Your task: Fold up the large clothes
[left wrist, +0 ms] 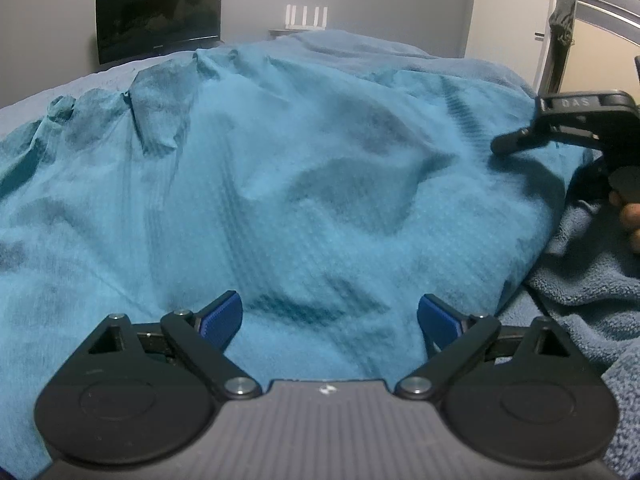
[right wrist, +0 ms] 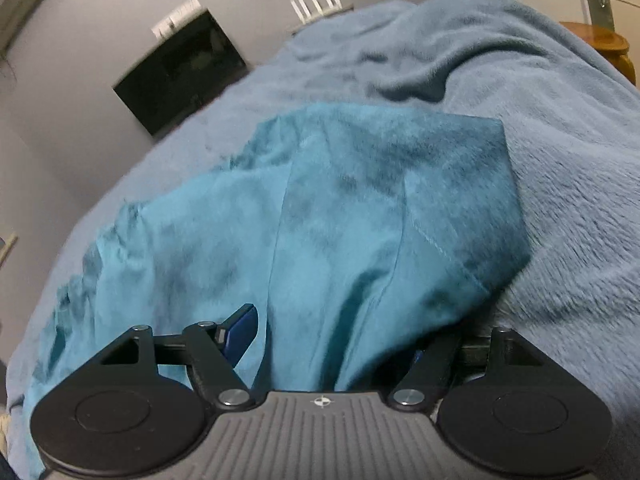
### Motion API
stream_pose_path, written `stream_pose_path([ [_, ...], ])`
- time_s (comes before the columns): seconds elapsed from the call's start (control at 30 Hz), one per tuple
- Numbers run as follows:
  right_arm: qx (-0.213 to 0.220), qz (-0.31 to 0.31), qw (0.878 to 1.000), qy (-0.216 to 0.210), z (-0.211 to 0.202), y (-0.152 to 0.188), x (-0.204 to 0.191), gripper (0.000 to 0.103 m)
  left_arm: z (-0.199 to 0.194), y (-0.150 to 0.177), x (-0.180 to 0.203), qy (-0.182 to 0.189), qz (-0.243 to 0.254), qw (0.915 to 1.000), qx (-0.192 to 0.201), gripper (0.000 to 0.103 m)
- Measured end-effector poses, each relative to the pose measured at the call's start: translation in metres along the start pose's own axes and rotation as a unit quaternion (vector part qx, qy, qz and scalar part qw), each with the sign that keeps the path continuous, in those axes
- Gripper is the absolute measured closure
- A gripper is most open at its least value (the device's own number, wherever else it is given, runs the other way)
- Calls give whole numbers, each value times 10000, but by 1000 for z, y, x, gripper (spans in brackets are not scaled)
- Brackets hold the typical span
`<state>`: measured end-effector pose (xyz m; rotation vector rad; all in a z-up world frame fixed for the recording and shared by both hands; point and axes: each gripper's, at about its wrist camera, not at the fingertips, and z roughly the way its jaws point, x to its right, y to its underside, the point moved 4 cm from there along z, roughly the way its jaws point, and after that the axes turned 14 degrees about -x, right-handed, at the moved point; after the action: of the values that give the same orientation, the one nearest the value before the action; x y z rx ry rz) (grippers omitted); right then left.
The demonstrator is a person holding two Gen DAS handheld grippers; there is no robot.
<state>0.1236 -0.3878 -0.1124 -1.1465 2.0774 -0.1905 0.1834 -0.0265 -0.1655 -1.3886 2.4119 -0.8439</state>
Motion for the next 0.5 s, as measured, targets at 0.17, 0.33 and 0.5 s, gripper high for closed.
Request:
stream_pose_path([
  [0.17,303,401,9976,-475,3,-13,13,30,0,0,0,-2,-5,10000,-10,7],
  [0.33,347,756,9927,-873,20,-33,23,25,0,0,0,2,-14,10000,-2,7],
  [0.5,396,943,9866,-1270,29,-42,24,19,0,0,1,18,-42,10000,0,7],
])
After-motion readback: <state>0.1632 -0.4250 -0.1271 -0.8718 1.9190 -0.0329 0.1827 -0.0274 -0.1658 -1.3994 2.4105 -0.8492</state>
